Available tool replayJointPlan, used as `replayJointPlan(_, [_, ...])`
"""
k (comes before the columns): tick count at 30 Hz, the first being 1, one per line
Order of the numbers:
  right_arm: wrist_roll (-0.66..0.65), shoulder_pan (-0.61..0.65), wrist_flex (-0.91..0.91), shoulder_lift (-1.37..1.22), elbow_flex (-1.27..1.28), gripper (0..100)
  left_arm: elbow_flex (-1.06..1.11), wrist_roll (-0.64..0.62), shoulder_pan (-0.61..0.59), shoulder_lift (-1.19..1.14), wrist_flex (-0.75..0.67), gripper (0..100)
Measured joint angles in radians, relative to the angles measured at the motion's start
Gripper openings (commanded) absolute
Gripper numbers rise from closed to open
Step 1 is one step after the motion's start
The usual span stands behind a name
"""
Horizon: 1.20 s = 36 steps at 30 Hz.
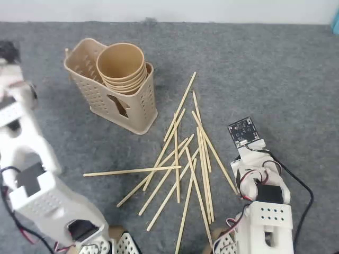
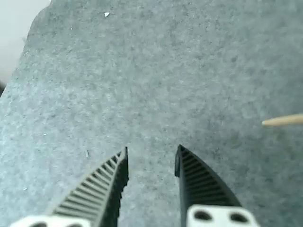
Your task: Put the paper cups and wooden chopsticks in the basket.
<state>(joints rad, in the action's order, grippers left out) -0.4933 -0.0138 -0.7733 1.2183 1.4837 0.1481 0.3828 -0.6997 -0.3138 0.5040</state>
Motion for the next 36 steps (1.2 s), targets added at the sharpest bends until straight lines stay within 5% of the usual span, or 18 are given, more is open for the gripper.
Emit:
replayJointPlan(10, [-0.018,0.000,0.000,0.000,0.000,0.8,0.381,0.006,-0.023,0.229,-0.152,16])
replayJointPlan(19, [-0.025,0.017,0.011,0.000,0.000,0.8,0.836,0.009,-0.012,0.609,-0.456,16])
replayJointPlan(27, [-0.023,0.017,0.011,0.000,0.011,0.8,0.862,-0.046,0.049,0.543,-0.603,32])
replayJointPlan(36, [-0.025,0.028,0.017,0.000,0.031,0.8,0.862,-0.046,0.080,0.311,-0.809,31])
